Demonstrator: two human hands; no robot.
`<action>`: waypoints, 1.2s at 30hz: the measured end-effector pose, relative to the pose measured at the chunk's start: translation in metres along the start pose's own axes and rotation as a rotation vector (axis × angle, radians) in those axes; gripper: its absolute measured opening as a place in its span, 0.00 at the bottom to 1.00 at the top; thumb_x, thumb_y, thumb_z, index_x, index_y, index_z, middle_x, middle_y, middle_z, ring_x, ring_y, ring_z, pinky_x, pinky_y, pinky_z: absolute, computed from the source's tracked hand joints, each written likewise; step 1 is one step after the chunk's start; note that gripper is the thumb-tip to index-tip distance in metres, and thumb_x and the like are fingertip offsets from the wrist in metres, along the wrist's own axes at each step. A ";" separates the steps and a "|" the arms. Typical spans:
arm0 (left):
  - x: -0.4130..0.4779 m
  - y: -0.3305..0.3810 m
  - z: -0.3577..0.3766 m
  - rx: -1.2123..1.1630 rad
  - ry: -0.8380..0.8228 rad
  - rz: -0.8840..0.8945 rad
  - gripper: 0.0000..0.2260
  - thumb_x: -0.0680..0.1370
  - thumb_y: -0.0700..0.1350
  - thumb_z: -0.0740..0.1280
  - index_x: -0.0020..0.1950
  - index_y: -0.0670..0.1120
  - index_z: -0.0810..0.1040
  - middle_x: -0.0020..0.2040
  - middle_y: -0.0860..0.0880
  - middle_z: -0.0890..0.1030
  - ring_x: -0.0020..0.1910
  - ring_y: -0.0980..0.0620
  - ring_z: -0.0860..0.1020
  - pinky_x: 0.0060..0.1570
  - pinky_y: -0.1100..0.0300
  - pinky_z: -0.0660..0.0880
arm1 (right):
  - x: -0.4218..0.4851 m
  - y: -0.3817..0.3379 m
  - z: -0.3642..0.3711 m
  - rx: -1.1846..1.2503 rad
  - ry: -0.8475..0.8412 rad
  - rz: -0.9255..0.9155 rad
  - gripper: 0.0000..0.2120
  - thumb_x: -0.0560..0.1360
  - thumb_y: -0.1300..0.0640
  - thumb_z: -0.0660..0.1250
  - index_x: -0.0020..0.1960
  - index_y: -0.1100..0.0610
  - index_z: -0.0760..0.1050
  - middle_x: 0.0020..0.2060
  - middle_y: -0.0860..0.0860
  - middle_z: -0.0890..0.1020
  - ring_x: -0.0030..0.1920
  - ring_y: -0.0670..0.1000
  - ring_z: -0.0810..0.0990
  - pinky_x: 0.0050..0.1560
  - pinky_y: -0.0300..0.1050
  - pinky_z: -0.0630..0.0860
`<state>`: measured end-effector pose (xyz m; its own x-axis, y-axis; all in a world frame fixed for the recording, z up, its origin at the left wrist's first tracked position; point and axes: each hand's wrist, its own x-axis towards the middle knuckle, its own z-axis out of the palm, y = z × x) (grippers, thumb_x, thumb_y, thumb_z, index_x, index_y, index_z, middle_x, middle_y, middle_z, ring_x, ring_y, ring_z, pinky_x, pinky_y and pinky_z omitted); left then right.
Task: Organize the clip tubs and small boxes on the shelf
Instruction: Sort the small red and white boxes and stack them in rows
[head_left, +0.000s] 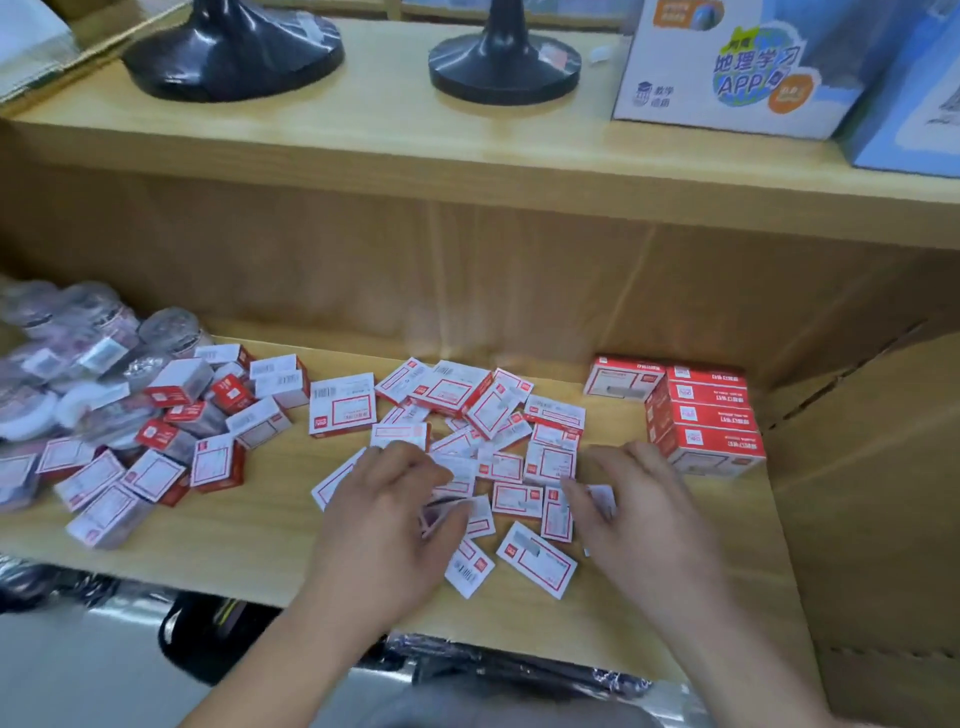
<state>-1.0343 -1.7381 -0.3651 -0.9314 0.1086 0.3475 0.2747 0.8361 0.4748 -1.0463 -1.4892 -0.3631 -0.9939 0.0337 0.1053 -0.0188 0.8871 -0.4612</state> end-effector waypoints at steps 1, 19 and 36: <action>-0.015 -0.003 -0.004 0.057 -0.008 -0.012 0.16 0.71 0.57 0.75 0.53 0.49 0.84 0.51 0.52 0.79 0.48 0.47 0.78 0.45 0.52 0.77 | 0.001 -0.009 0.004 0.052 -0.002 -0.050 0.13 0.75 0.43 0.69 0.57 0.47 0.79 0.50 0.44 0.76 0.55 0.51 0.78 0.46 0.51 0.80; -0.077 -0.046 0.006 -0.121 -0.021 -0.123 0.24 0.74 0.55 0.76 0.68 0.52 0.79 0.69 0.53 0.73 0.60 0.49 0.74 0.55 0.56 0.77 | -0.031 -0.058 0.052 -0.042 -0.084 -0.244 0.21 0.64 0.46 0.81 0.55 0.47 0.82 0.54 0.42 0.79 0.55 0.49 0.81 0.43 0.45 0.81; 0.043 -0.117 -0.055 0.175 -0.110 0.146 0.09 0.77 0.52 0.68 0.53 0.51 0.84 0.52 0.54 0.82 0.55 0.47 0.78 0.53 0.51 0.77 | 0.027 -0.113 0.051 0.174 -0.027 -0.154 0.12 0.73 0.46 0.73 0.56 0.43 0.81 0.54 0.34 0.78 0.57 0.41 0.78 0.51 0.45 0.78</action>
<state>-1.0934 -1.8607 -0.3613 -0.9078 0.2854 0.3074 0.3719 0.8864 0.2754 -1.0761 -1.6116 -0.3530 -0.9803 -0.1109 0.1635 -0.1870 0.7879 -0.5867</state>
